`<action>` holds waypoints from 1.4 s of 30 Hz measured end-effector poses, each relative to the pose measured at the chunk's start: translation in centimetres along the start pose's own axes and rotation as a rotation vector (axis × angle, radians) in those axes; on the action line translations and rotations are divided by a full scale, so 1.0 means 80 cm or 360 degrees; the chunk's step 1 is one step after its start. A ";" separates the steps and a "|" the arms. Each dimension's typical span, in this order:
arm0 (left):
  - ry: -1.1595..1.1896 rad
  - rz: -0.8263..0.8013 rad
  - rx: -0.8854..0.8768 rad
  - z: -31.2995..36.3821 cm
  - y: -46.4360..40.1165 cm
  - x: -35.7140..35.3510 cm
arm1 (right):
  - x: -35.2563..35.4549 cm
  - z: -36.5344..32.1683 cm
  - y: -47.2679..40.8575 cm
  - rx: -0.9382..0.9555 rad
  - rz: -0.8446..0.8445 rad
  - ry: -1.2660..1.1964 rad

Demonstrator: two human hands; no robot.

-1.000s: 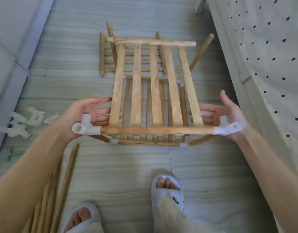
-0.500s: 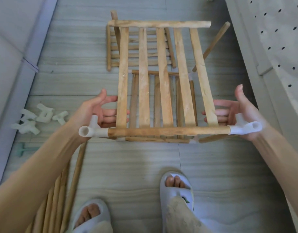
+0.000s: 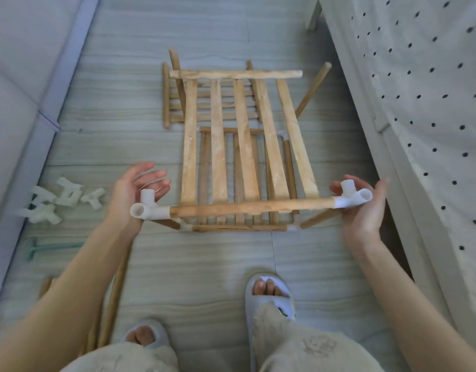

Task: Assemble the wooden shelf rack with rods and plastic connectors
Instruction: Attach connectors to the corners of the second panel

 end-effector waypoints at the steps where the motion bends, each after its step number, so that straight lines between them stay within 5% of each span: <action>1: 0.0016 0.0020 -0.0074 -0.001 0.006 0.004 | -0.002 -0.002 0.007 0.0065 -0.0046 0.0001; 6: -0.0229 -0.0030 -0.0459 -0.023 0.037 0.013 | -0.002 -0.001 0.024 0.0142 -0.0245 0.0444; 16: -0.0372 0.0045 -0.0526 -0.023 0.033 0.009 | -0.007 0.003 0.019 0.0130 -0.0089 0.0480; 26: -0.0691 0.0049 -0.0552 -0.019 0.034 0.012 | -0.020 -0.004 0.013 0.0099 -0.0309 0.0595; 30: -0.0771 0.0043 -0.0411 -0.020 0.036 0.011 | -0.022 -0.014 0.015 0.0116 -0.0383 0.0719; 35: -0.0302 0.0050 0.0028 -0.034 0.035 0.025 | -0.016 -0.025 0.017 0.0184 -0.0297 0.0640; 39: -0.0584 0.0268 0.0261 -0.022 0.033 0.018 | -0.014 -0.034 0.007 0.0118 -0.0069 0.0567; 42: -0.0924 0.0536 0.0177 -0.010 0.028 0.011 | -0.016 -0.036 0.000 0.0119 -0.0001 0.0626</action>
Point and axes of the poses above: each hand's wrist, its own y-axis away from the middle knuckle, its own x-axis out of the back of the hand, z = x × y, the point moved 7 cm from there along -y, towards the middle knuckle, and after that the axes turned 15 degrees about x, right-handed, at the moved point
